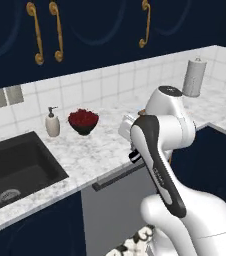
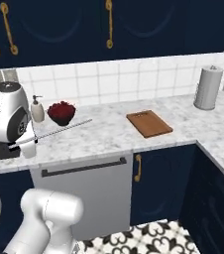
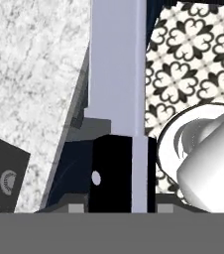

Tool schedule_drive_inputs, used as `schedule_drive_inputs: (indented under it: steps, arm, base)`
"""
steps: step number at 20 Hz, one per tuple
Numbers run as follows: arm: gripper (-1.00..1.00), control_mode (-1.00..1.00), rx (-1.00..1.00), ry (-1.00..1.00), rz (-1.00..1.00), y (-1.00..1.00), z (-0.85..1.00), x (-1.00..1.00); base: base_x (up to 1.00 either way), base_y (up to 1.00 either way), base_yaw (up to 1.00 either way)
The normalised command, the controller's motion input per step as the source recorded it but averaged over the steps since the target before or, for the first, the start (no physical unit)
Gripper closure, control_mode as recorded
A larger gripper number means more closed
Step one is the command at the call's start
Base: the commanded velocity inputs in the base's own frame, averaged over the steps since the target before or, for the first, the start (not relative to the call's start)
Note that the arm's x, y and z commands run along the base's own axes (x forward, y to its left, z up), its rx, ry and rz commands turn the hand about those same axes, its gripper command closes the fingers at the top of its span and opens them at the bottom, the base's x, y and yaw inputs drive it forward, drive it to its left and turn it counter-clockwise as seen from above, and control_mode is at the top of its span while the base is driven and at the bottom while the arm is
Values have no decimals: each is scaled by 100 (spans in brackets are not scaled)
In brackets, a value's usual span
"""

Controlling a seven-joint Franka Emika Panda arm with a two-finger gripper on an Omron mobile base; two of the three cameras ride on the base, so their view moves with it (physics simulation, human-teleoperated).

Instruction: Pick up the knife from the drawer and place it on the cutting board. Then place the meat from the plate to the cutting board.

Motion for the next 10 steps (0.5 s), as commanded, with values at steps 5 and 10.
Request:
schedule_drive_inputs:
  steps: [5, 10]
  arm:
    - [100, 100, 0, 0, 0, 0, 0, 0]
    - [100, 100, 0, 0, 0, 0, 0, 0]
  base:
    - [79, -99, 17]
    - [69, -72, 33]
